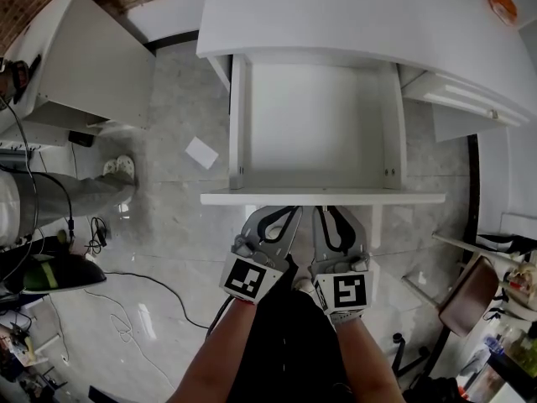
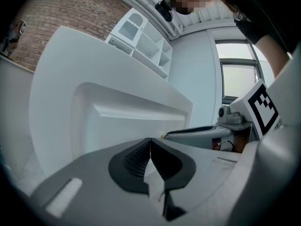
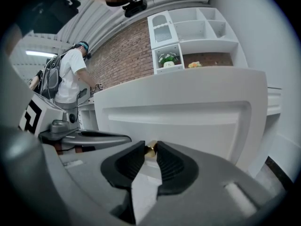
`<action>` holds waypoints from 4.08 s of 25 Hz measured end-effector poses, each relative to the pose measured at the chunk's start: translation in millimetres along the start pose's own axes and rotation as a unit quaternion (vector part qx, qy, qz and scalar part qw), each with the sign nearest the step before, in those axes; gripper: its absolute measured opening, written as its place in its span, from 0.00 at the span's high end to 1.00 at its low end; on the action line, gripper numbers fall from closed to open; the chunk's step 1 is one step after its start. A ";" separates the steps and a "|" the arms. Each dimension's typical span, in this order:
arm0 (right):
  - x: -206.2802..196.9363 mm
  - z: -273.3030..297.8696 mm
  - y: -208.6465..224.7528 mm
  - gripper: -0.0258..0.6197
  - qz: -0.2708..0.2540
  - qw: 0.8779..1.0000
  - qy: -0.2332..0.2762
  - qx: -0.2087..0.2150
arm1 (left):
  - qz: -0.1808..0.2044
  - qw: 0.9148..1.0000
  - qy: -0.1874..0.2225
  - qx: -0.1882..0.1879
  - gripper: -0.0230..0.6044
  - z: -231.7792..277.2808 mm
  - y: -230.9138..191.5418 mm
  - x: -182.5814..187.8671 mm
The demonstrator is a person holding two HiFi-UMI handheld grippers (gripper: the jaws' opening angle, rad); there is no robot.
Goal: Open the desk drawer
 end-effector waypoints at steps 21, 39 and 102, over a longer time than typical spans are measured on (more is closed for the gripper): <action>-6.3 -18.8 -12.1 0.84 -0.010 1.000 -0.016 0.018 | 0.003 1.000 -0.002 0.006 0.96 -12.0 16.8 -4.9; -10.7 -24.3 -3.7 0.83 0.003 0.999 -0.002 0.032 | -0.026 0.999 0.016 0.039 0.96 -27.6 6.9 7.4; 246.0 -290.8 10.8 0.96 0.036 0.980 0.146 0.134 | -0.004 0.991 0.119 0.056 0.96 -213.8 138.8 248.2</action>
Point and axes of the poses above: the fingertips, and each gripper's own axes: z forward along the fingers, y to its right, x out of its top, the point moved 6 cm from there along -z, backward along the fingers, and after that the axes turned 5 degrees about -y, right-handed, at the moved point
